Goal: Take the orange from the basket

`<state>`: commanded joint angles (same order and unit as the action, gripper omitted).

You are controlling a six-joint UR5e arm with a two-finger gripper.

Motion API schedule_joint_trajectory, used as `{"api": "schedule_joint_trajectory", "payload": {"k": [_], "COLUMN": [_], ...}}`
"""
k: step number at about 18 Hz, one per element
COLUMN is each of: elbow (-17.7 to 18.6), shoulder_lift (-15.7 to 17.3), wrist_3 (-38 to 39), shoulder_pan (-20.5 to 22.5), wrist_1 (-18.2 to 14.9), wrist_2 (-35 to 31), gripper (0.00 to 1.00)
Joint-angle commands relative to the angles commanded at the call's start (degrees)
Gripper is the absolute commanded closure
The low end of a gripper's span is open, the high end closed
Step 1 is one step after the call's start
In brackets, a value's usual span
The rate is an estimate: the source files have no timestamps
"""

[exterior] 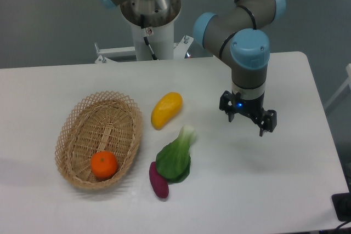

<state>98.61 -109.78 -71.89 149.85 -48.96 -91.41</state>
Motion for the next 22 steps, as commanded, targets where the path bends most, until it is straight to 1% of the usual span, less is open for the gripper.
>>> {"api": "schedule_joint_trajectory", "payload": {"k": [6, 10, 12, 14, 16, 18, 19, 22], "elbow": [0.0, 0.8, 1.7, 1.8, 1.6, 1.6, 1.0, 0.8], "shoulder_lift": [0.0, 0.1, 0.1, 0.1, 0.1, 0.1, 0.1, -0.3], "wrist_3": [0.1, 2.5, 5.2, 9.6, 11.2, 14.9, 18.3, 22.2], "shoulder_pan": [-0.2, -1.1, -2.5, -4.2, -6.1, -8.0, -9.7, -13.3], "wrist_1": [-0.2, -0.3, 0.2, 0.2, 0.4, 0.6, 0.6, 0.6], "wrist_2": [0.5, 1.5, 1.5, 1.8, 1.8, 1.8, 1.8, 1.8], "gripper": [0.00, 0.00, 0.00, 0.00, 0.00, 0.00, 0.00, 0.00]}}
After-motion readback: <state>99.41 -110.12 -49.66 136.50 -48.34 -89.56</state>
